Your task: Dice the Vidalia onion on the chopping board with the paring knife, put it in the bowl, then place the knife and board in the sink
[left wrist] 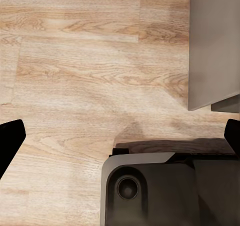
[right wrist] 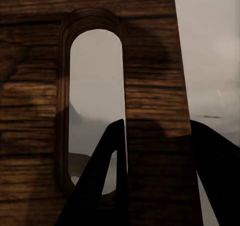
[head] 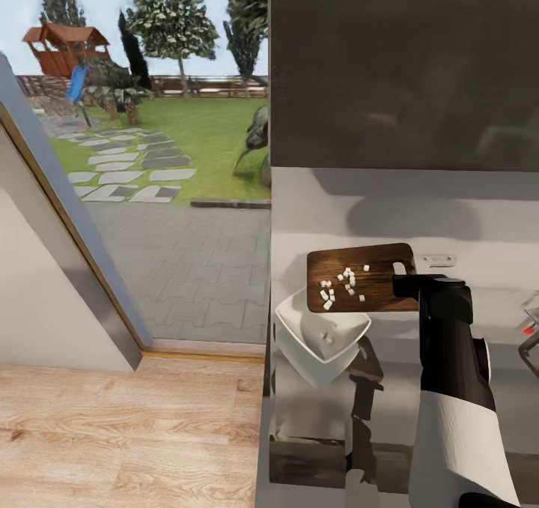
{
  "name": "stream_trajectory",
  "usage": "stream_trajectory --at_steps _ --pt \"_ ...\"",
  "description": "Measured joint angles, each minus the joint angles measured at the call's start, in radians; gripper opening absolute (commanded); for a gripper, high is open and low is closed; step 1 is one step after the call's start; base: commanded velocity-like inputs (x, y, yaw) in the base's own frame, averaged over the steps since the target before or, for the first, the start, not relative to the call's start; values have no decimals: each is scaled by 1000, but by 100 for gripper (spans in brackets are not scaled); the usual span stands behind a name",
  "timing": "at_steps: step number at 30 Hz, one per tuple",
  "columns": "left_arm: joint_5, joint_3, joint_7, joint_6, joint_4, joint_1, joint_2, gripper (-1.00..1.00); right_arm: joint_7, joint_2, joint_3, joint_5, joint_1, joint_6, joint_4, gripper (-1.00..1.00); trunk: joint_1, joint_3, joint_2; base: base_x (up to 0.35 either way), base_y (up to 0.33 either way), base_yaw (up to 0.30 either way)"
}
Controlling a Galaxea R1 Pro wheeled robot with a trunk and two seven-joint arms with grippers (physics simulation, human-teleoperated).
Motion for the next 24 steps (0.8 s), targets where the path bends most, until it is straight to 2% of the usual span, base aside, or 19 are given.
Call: stream_trajectory --at_steps 15,24 --pt "0 0 0 0 0 0 0 100 -19 -1 1 0 0 -1 0 -100 0 0 0 0 0 0" --pt "0 0 0 0 0 0 0 100 -18 0 1 -1 0 -27 0 -100 0 0 0 0 0 0"
